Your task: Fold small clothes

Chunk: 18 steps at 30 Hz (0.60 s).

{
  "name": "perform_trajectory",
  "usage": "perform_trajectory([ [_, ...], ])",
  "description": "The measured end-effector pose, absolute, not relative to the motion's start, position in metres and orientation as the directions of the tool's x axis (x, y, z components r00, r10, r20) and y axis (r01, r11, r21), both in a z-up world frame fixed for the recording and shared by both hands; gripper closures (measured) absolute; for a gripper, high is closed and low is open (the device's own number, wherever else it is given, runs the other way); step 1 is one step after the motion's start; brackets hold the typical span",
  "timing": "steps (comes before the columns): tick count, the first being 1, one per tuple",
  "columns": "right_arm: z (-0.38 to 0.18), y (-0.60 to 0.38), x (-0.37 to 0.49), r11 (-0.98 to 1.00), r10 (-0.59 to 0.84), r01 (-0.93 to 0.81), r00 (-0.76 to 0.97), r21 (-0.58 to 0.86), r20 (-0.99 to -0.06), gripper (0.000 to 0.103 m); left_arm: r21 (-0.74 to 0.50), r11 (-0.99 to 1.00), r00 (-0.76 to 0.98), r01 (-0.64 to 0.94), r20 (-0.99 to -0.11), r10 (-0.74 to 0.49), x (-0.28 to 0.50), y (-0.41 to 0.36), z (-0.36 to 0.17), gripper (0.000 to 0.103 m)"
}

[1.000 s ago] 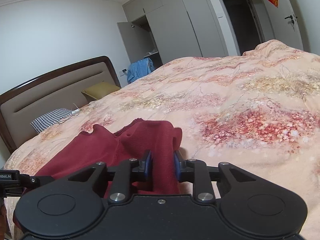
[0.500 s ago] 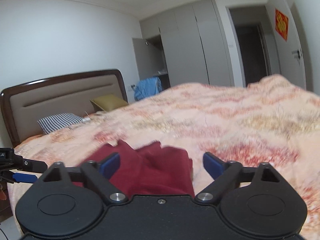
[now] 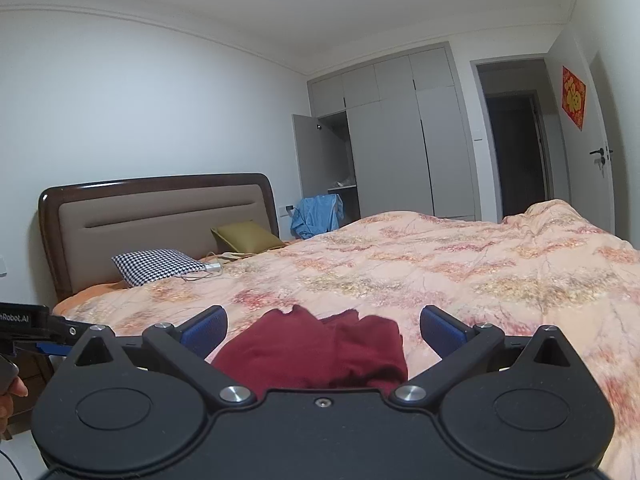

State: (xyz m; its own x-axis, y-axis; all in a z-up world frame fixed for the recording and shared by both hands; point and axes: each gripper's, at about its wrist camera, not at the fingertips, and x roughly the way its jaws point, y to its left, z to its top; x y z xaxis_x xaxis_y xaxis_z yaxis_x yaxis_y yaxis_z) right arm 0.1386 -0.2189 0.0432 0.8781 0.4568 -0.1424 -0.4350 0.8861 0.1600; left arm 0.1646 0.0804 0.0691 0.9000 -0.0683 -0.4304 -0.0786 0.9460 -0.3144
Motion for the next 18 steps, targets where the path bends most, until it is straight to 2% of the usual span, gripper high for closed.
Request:
perform_trajectory([
  [10,0.013,-0.218,0.061,0.910,0.406,-0.380,0.897,0.166,-0.174,0.001,-0.209,0.970,0.908,-0.120,-0.418,0.022,0.089,0.059,0.051,0.000],
  [18,-0.010,-0.212,0.027,0.944,0.319,-0.297,0.934,0.144,-0.163,0.001,-0.152,0.972,0.913,-0.179,-0.393,0.107,0.055,0.056,0.023,0.000],
])
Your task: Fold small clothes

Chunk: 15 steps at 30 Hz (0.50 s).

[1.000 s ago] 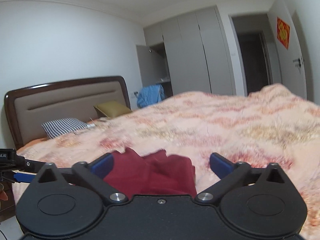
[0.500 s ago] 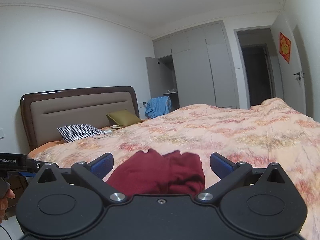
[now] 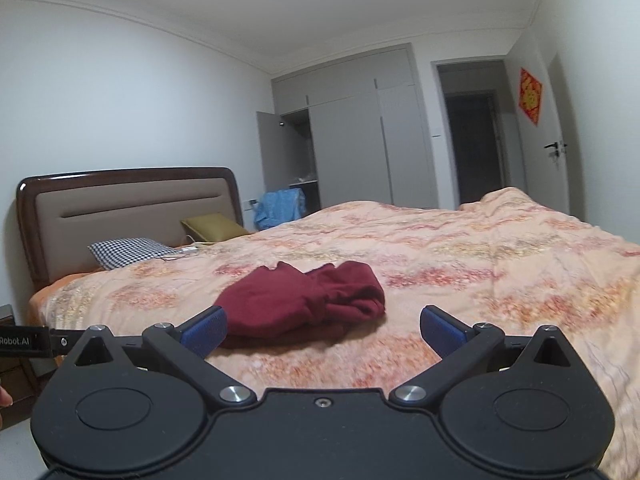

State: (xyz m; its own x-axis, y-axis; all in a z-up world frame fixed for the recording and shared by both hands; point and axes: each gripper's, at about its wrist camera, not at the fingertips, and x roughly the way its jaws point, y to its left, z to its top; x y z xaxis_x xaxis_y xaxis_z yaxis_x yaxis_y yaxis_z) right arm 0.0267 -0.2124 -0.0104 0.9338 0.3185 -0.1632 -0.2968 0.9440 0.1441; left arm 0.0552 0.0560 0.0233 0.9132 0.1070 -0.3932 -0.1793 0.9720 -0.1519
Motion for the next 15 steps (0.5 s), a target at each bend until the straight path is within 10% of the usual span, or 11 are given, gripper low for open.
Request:
perform_trajectory([
  [15,-0.032,-0.201,0.019,0.963,0.270,-0.258,0.939,0.084,-0.211,0.001,-0.136,0.982,0.911,-0.129,-0.407,0.064,0.043,0.050,0.000,0.000],
])
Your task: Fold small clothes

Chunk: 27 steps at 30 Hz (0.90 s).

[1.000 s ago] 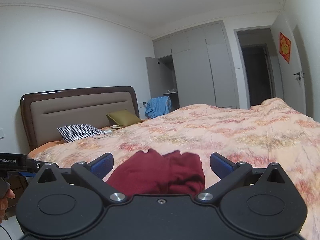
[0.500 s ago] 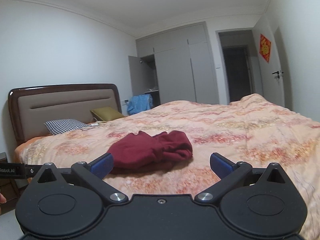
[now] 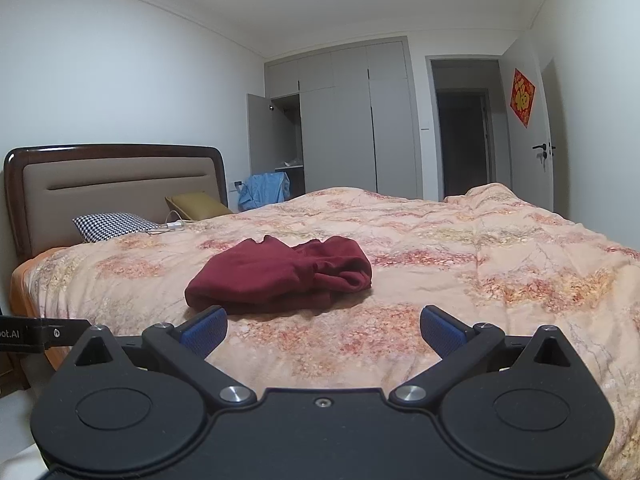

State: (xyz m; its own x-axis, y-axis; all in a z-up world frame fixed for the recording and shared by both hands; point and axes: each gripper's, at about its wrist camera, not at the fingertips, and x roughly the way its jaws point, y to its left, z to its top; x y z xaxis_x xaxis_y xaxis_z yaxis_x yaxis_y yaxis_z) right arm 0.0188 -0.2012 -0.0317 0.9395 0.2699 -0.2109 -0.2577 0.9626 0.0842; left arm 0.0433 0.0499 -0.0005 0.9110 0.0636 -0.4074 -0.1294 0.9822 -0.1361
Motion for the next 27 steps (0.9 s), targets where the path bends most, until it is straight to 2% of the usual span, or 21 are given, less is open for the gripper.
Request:
perform_trajectory([
  [27,-0.0365,-0.2001,0.0189,0.963,0.268,-0.256,0.935,0.080,-0.234,0.001,-0.137,0.982,0.907,-0.129,-0.416,0.061,0.0432,0.0503,-0.0024,0.000],
])
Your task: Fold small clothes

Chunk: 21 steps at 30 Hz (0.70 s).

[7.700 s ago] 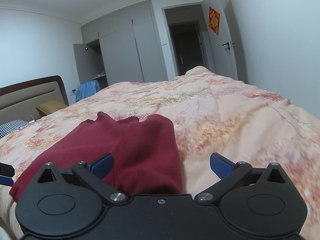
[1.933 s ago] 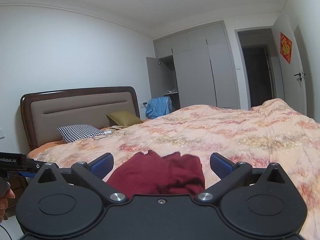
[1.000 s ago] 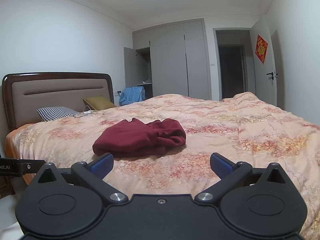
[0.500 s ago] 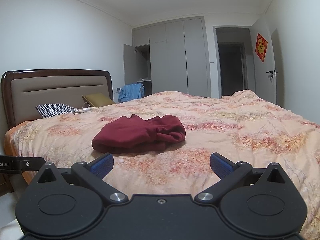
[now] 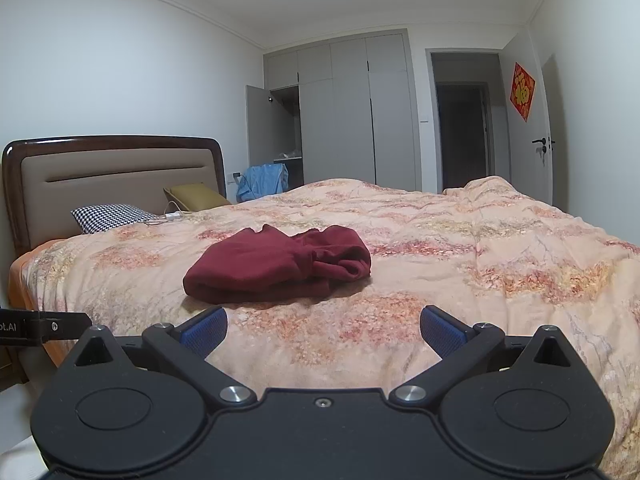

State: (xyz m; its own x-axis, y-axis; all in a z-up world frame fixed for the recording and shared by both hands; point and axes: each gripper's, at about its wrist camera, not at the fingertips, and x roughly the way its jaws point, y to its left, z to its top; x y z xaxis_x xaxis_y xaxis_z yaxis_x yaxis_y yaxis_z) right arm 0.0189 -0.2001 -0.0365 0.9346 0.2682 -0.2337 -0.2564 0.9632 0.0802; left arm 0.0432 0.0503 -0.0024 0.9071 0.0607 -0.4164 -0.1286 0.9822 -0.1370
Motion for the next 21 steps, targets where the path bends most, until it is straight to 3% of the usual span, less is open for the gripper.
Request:
perform_trajectory([
  [16,-0.039,-0.200,0.020,0.963,0.270,-0.258,0.933,0.079,-0.240,0.001,-0.140,0.982,0.908,-0.123,-0.415,0.055,0.042,0.048,-0.004,0.000],
  [21,-0.039,-0.200,0.020,0.963,0.269,-0.257,0.933,0.079,-0.240,0.001,-0.057,0.982,0.913,-0.181,-0.380,0.146,0.038,0.037,-0.001,0.000],
])
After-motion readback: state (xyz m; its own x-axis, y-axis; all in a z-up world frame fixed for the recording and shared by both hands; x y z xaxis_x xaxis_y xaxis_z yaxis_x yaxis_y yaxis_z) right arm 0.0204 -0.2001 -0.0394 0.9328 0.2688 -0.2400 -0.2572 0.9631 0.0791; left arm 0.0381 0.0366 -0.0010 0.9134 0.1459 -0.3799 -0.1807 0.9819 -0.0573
